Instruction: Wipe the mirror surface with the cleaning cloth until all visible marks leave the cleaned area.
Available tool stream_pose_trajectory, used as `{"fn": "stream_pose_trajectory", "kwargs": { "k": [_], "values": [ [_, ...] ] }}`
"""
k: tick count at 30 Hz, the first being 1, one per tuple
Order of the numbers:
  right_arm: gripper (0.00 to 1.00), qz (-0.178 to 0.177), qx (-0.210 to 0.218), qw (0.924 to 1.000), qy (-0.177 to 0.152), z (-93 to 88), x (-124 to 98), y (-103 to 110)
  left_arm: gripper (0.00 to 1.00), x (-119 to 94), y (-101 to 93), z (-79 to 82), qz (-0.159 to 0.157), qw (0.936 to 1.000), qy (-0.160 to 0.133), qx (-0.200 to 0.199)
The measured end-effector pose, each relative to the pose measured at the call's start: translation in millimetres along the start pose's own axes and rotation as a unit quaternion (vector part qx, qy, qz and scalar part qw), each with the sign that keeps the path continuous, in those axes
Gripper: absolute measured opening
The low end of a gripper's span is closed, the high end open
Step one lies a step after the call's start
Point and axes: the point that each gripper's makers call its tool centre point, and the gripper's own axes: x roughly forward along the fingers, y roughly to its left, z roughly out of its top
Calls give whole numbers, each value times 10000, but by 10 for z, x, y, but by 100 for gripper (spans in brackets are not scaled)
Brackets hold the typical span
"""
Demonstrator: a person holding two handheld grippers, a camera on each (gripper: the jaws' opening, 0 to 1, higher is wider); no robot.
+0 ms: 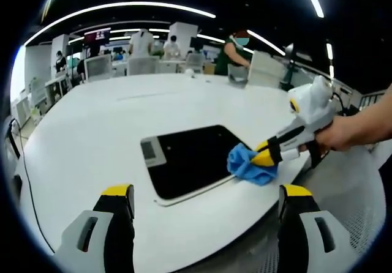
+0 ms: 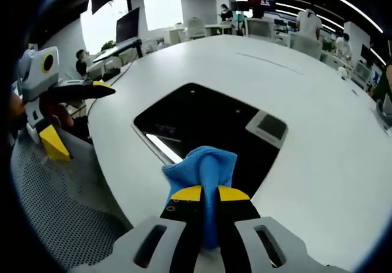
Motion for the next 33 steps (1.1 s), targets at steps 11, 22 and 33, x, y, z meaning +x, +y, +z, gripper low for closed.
{"fn": "stream_pose_trajectory", "kwargs": {
  "k": [11, 22, 33],
  "values": [
    [2, -99, 50, 9999, 10, -62, -57, -85, 99, -4, 9, 15, 31, 10000, -40, 15],
    [2, -399, 474, 9981, -10, -118, -112, -172, 99, -6, 2, 9, 9, 10000, -32, -8],
    [2, -651, 629, 9959, 58, -110, -98, -200, 99, 10, -31, -17, -107, 9999, 48, 57]
  ]
}}
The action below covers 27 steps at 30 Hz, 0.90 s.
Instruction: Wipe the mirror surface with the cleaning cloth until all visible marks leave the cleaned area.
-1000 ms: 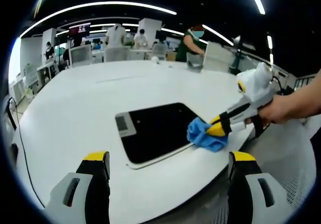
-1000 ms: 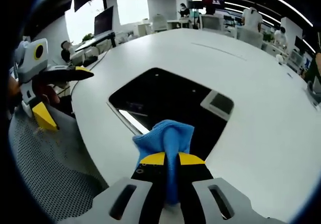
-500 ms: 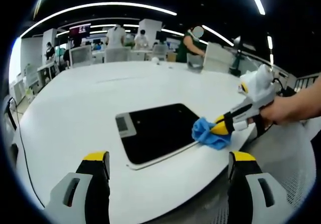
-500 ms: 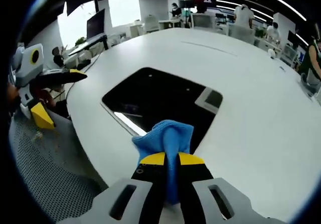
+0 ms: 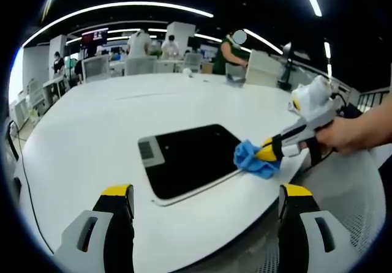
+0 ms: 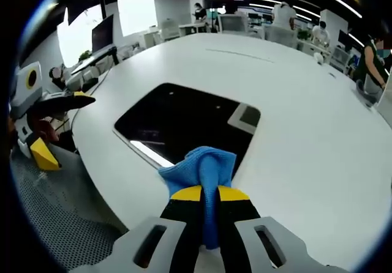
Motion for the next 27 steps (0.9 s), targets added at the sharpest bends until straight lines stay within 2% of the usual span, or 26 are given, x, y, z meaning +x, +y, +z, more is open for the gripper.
{"fn": "stream_pose_trajectory", "kwargs": {
  "k": [8, 27],
  "values": [
    [2, -158, 298, 9994, 38, 18, 30, -39, 99, -3, 20, 7, 64, 10000, -22, 21],
    [2, -436, 446, 9981, 11, 143, 136, -167, 99, 2, 20, 13, 71, 9999, -21, 68]
  ]
}}
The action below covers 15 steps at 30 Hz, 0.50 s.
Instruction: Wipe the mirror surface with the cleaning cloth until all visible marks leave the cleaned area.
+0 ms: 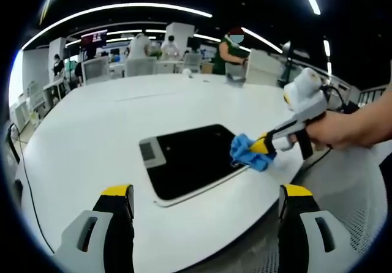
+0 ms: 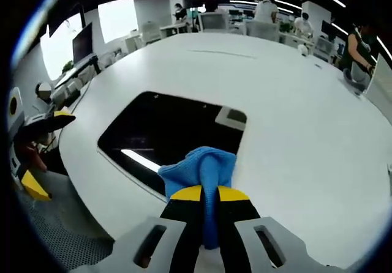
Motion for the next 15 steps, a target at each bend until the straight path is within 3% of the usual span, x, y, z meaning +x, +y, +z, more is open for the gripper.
{"fn": "stream_pose_trajectory", "kwargs": {
  "k": [15],
  "values": [
    [2, -63, -25, 10000, 5, 129, 88, -68, 99, -5, 9, 8, 25, 10000, -23, 23]
  ]
}}
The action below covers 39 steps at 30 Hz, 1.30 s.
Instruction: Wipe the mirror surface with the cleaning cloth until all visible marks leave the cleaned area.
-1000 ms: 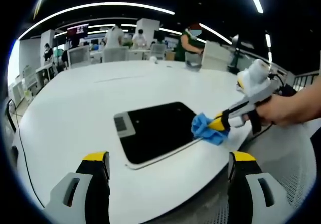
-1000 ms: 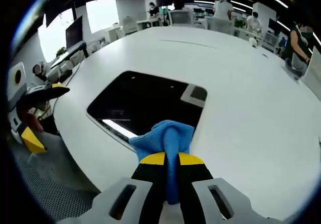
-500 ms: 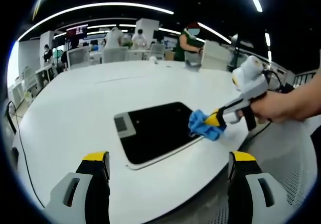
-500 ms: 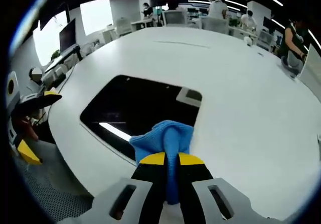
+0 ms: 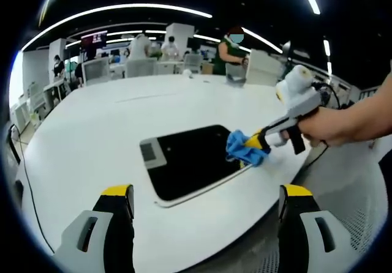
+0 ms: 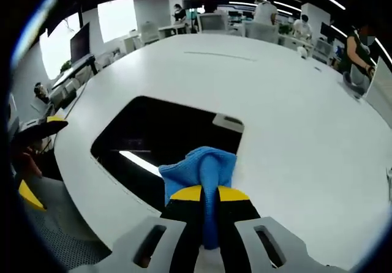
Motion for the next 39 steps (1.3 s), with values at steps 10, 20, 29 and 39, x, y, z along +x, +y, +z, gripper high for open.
{"fn": "stream_pose_trajectory", "kwargs": {
  "k": [10, 20, 29, 39],
  "values": [
    [2, -11, 18, 10000, 41, 111, 89, -59, 99, -5, 20, -2, 48, 10000, -2, -23],
    [2, -50, 14, 10000, 68, 200, 165, -112, 99, 4, 11, -11, 19, 10000, 22, 5],
    [2, -62, 39, 9999, 85, 270, 224, -151, 99, 10, 2, -15, -15, 10000, 26, 1],
    [2, -57, 33, 9999, 78, 371, 309, -213, 99, 7, 6, -6, -4, 10000, -1, -48]
  ]
}}
